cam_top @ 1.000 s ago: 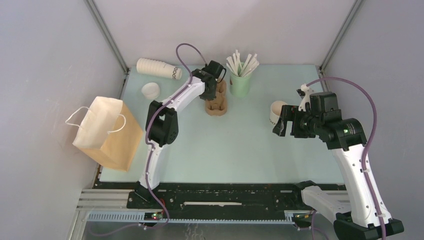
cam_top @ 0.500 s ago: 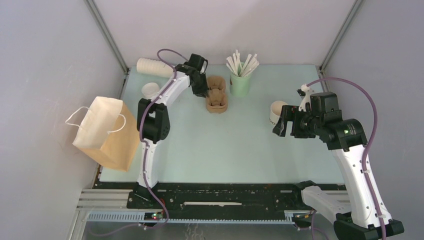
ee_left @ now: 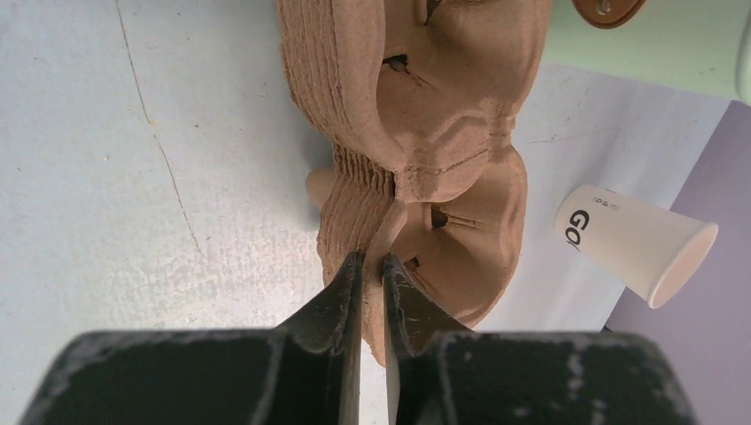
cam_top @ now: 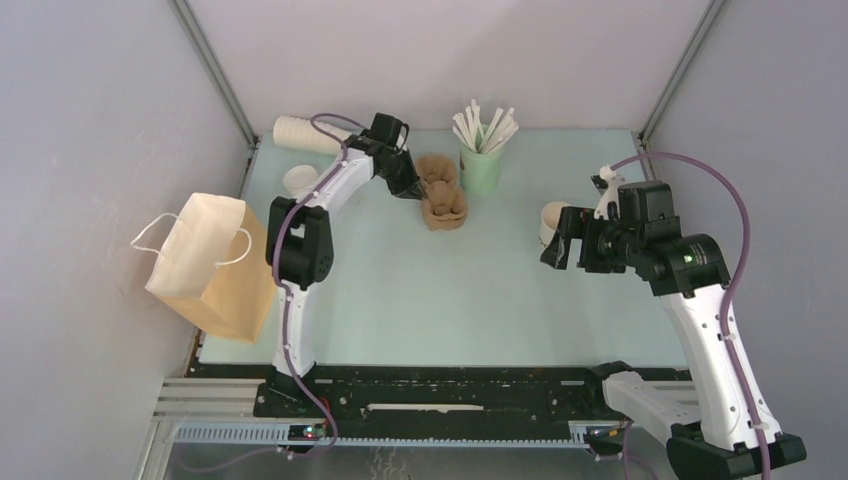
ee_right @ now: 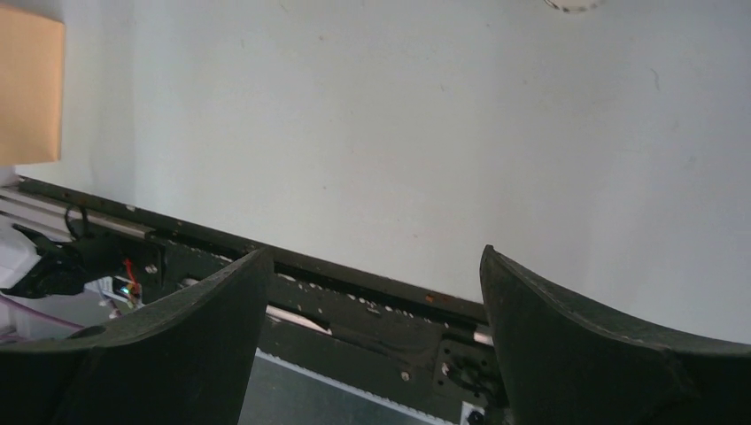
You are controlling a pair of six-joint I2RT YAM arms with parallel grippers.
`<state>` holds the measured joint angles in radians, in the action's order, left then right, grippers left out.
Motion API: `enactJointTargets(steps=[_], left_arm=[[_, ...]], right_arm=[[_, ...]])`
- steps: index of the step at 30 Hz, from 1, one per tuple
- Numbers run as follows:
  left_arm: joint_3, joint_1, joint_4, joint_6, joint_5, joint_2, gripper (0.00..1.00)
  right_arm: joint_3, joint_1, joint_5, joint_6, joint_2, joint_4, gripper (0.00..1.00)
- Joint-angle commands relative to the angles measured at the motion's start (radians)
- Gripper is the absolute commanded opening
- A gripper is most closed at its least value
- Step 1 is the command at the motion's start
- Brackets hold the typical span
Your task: Pack the takeout coffee
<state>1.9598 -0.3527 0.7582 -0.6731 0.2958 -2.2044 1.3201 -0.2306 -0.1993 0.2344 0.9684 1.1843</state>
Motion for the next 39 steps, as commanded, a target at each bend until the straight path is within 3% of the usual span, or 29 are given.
enactJointTargets(steps=[1,8,13,17,20,28,34,39], left_arm=[[-0.026,0.015,-0.027,0.009,0.037,0.084,0.00],[-0.147,0.040,-0.064,0.040,0.034,0.122,0.00],[-0.245,0.047,-0.142,0.025,0.062,0.140,0.00],[-0.269,0.051,-0.167,0.023,0.080,0.135,0.00],[-0.275,0.055,-0.182,0.021,0.097,0.131,0.00],[-0.273,0.063,-0.185,0.027,0.116,0.129,0.00],[-0.281,0.065,-0.185,0.028,0.128,0.129,0.00],[-0.289,0.065,-0.184,0.033,0.134,0.126,0.00]], right_arm=[[-0.030,-0.014,-0.084,0.099,0.074,-0.171,0.94],[-0.027,-0.156,-0.152,0.361,0.367,-0.531,0.88],[-0.027,-0.160,-0.186,0.559,0.587,-0.781,0.77],[-0.027,-0.161,-0.180,0.667,0.706,-0.930,0.75],[-0.028,-0.163,-0.177,0.693,0.773,-0.977,0.75],[-0.030,-0.159,-0.163,0.718,0.862,-1.076,0.54],[-0.030,-0.148,-0.160,0.750,0.921,-1.090,0.58],[-0.029,-0.148,-0.174,0.766,0.944,-1.128,0.49]])
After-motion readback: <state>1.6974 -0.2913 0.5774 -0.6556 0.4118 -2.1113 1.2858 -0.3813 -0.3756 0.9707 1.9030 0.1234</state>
